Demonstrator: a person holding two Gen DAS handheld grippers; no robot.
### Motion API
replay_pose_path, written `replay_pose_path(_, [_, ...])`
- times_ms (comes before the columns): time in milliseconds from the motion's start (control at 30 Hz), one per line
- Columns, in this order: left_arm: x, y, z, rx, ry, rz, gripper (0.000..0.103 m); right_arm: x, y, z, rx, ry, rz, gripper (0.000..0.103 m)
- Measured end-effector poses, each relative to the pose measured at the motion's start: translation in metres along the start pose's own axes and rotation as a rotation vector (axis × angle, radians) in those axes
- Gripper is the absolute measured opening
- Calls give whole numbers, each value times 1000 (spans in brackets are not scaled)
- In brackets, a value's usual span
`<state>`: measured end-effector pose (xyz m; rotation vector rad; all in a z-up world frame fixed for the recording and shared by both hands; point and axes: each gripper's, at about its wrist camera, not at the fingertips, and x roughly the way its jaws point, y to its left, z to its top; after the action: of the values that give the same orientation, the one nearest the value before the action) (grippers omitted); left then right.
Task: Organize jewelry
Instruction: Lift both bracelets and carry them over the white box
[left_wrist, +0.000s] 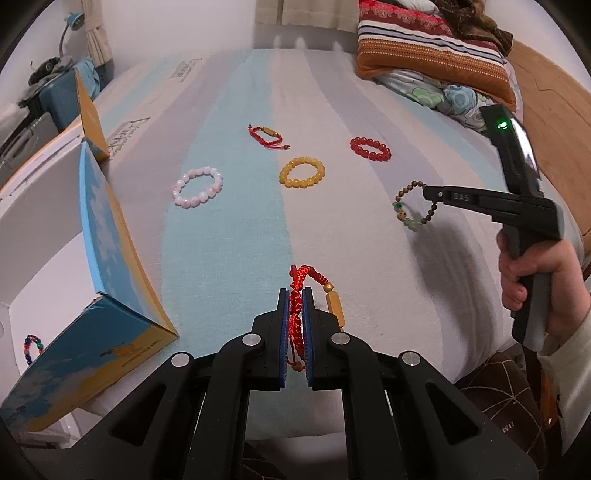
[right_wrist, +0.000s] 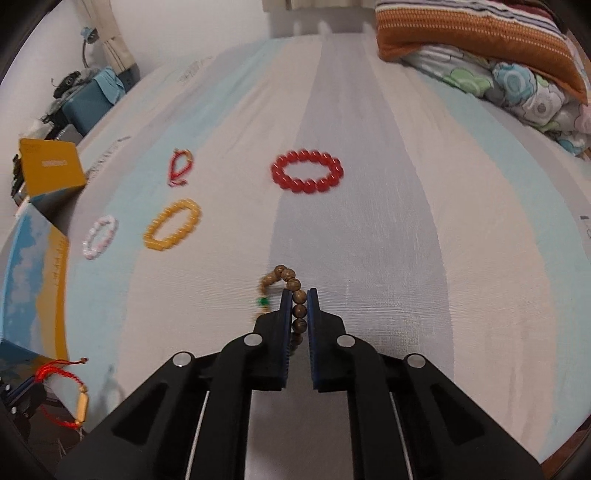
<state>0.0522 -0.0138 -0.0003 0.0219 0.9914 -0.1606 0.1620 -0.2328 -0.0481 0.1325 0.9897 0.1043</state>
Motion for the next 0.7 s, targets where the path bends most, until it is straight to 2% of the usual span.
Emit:
replay_pose_path(267, [-11,7,1,-21,-9,13,7,-35,18,-2,-23,-55,27,7])
replay_pose_path(700, [-32,41,17,-100,-42,82,7,-73,58,-5,-34,-124,11,7])
